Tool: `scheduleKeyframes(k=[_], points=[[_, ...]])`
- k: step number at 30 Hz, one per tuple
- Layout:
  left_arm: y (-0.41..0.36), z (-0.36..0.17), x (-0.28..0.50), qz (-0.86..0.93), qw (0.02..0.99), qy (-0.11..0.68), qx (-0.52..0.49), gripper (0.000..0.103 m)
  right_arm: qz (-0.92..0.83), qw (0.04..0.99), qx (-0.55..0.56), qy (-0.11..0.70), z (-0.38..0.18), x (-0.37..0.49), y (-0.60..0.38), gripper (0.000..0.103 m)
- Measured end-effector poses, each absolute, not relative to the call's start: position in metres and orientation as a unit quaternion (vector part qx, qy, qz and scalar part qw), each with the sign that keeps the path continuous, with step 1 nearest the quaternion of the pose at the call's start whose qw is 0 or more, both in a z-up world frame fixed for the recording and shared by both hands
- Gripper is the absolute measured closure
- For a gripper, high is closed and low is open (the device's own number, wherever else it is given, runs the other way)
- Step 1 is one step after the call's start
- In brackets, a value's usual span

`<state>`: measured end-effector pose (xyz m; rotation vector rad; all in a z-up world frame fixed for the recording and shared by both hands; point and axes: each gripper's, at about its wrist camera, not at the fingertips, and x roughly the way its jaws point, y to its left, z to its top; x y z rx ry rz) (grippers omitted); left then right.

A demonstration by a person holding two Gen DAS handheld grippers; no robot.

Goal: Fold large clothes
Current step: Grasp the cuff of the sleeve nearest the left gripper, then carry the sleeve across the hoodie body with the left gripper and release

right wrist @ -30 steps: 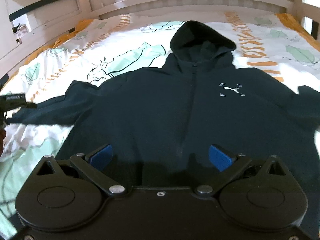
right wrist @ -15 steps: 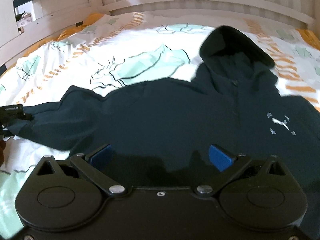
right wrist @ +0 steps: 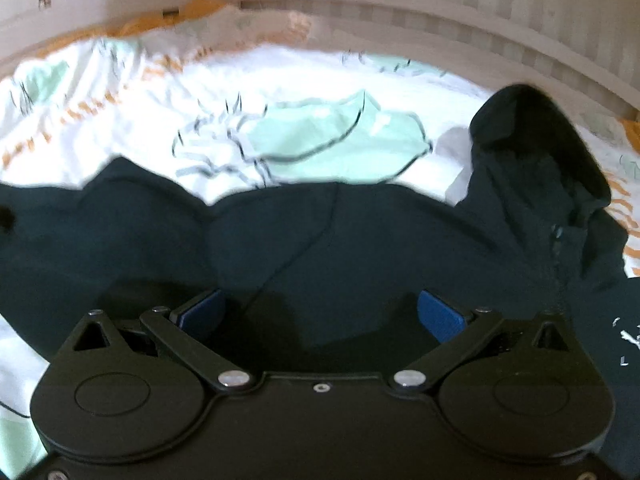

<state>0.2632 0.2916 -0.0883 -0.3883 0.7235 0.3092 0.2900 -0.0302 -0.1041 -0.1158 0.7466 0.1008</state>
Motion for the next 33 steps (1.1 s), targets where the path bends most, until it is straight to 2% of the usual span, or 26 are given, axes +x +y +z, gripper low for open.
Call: scheduleKeyframes(k=[6,7,8,9,11,14,16,24,29,33], points=[[0.302,-0.087,0.26,0.152,0.907,0.324,-0.222,0.003,0.047,0.932,-0.07,0.354,-0.112,0.286,-0.026,0.0],[0.303,-0.087,0.26,0.152,0.908,0.319,-0.226,0.011,0.047,0.932,-0.068,0.353,-0.113,0.286,-0.026,0.0],[0.306,-0.087,0.26,0.157,0.908,0.315,-0.229,0.025,0.048,0.932,-0.067,0.353,-0.113,0.288,-0.026,0.0],[0.308,-0.087,0.259,0.164,0.907,0.31,-0.232,0.034,0.048,0.933,-0.066,0.352,-0.113,0.287,-0.027,0.0],[0.315,-0.088,0.255,0.172,0.904,0.297,-0.255,0.075,0.048,0.933,-0.064,0.351,-0.112,0.289,-0.026,0.0],[0.323,-0.084,0.251,0.167,0.902,0.281,-0.282,0.089,0.057,0.932,-0.048,0.354,-0.109,0.292,-0.031,0.0],[0.316,-0.071,0.249,0.168,0.911,0.273,-0.258,0.093,0.073,0.931,-0.029,0.356,-0.103,0.292,-0.039,0.001],[0.259,0.004,0.251,0.1,0.952,0.217,-0.189,0.094,0.07,0.936,0.015,0.345,-0.069,0.253,-0.103,0.001],[0.182,0.05,0.256,0.014,0.974,0.18,-0.14,0.093,0.032,0.93,0.027,0.366,-0.072,0.217,-0.152,0.001],[0.115,0.06,0.258,-0.062,0.975,0.175,-0.122,0.093,0.006,0.925,0.055,0.377,-0.078,0.187,-0.186,0.001]])
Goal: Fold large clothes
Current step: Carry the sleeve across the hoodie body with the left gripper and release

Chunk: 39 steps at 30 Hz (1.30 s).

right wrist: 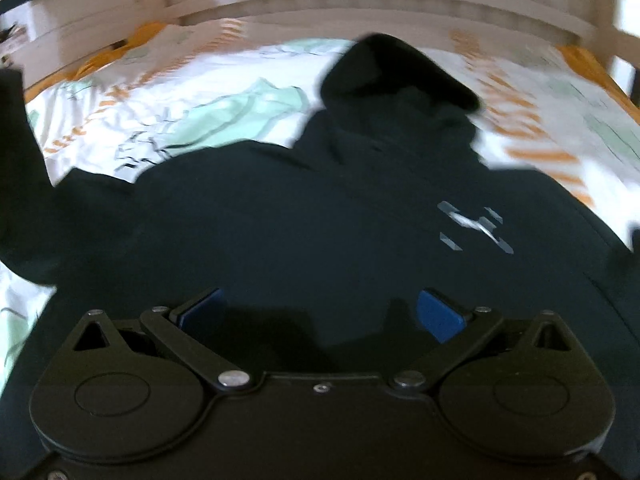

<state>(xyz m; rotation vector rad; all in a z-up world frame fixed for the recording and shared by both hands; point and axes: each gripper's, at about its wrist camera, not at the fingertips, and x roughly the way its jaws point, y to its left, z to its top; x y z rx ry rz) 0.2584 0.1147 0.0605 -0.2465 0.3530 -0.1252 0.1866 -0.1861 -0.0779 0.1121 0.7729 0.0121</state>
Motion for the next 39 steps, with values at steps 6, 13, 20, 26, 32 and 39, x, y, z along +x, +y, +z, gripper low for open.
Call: scheduleKeyframes(k=[6,13,20,26,32,39], points=[[0.015,0.027,0.265,-0.153,0.958,0.219,-0.103,0.093,-0.024,0.922,0.095,0.376,-0.076,0.151,-0.222,0.001],[-0.057,-0.04,0.265,-0.198,0.931,0.299,-0.062,0.091,-0.052,0.921,0.103,0.371,-0.073,0.125,-0.251,0.001],[-0.075,-0.062,0.246,-0.251,0.901,0.349,-0.062,0.038,-0.071,0.916,0.111,0.379,-0.08,0.114,-0.266,0.001],[-0.068,-0.041,0.206,-0.291,0.911,0.29,-0.037,0.01,-0.073,0.915,0.105,0.384,-0.081,0.114,-0.266,0.001],[-0.04,-0.035,0.181,-0.272,0.923,0.271,-0.027,0.006,-0.076,0.914,0.109,0.383,-0.079,0.12,-0.267,0.001],[-0.014,-0.075,0.184,-0.179,0.926,0.333,0.012,0.006,-0.008,0.924,0.166,0.343,-0.072,0.139,-0.268,0.001]])
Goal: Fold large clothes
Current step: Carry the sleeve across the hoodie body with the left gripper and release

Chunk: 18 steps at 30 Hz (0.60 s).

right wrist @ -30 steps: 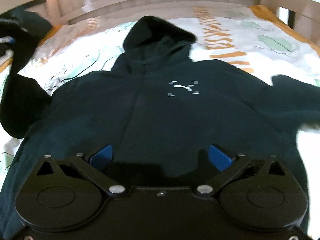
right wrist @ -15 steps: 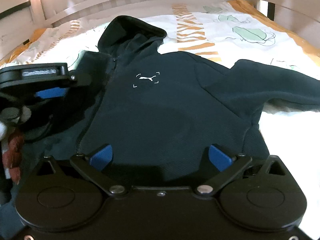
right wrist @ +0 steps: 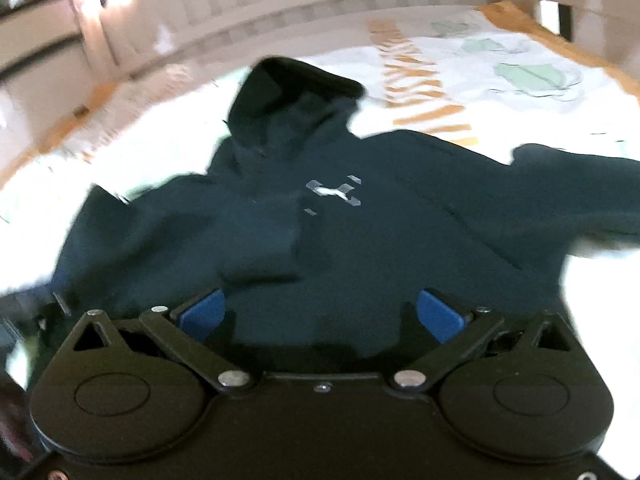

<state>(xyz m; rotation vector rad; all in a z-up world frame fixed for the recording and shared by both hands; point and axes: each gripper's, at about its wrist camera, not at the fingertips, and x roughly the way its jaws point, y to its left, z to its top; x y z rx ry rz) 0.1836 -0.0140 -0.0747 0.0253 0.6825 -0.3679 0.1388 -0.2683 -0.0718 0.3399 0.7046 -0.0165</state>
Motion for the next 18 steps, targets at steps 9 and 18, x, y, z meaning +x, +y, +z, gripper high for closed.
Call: scheduleKeyframes(k=[9,18], points=[[-0.015,-0.099,0.189,-0.176,0.921,0.347,0.015,0.0,0.029,0.919,0.169,0.354,-0.082,0.187,-0.255,0.001],[-0.009,-0.104,0.184,-0.177,0.923,0.342,0.012,0.0,0.024,0.909,0.165,0.383,-0.093,0.21,-0.242,0.052]])
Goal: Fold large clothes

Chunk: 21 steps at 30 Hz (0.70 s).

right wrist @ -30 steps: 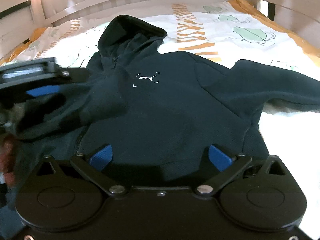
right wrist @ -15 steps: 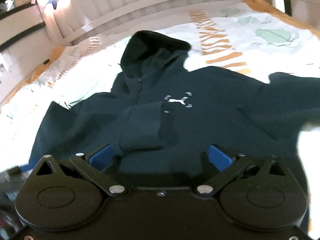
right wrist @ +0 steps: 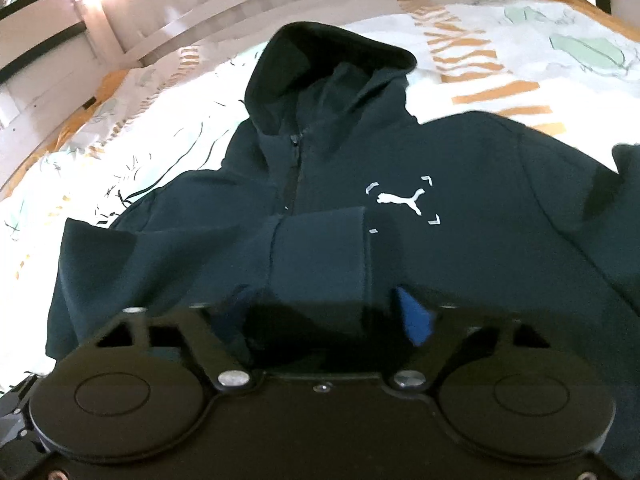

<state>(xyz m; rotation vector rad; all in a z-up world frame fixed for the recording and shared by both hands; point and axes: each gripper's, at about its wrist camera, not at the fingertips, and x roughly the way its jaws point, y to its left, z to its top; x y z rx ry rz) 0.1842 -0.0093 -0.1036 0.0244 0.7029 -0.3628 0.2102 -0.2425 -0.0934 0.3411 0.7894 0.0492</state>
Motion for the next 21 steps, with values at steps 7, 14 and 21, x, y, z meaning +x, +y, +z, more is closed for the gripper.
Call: scheduleKeyframes(k=[7,14,21], points=[[-0.007,-0.104,0.182,-0.179,0.923,0.341,0.009,0.0,0.043,0.94,0.089,0.325,-0.046,0.196,-0.23,0.075],[-0.003,-0.101,0.178,-0.182,0.927,0.329,0.004,0.0,-0.039,0.933,0.114,0.339,-0.052,0.189,-0.274,0.093],[0.007,-0.088,0.158,-0.17,0.948,0.269,-0.01,0.0,-0.002,0.912,0.214,0.351,-0.079,0.182,-0.292,0.022]])
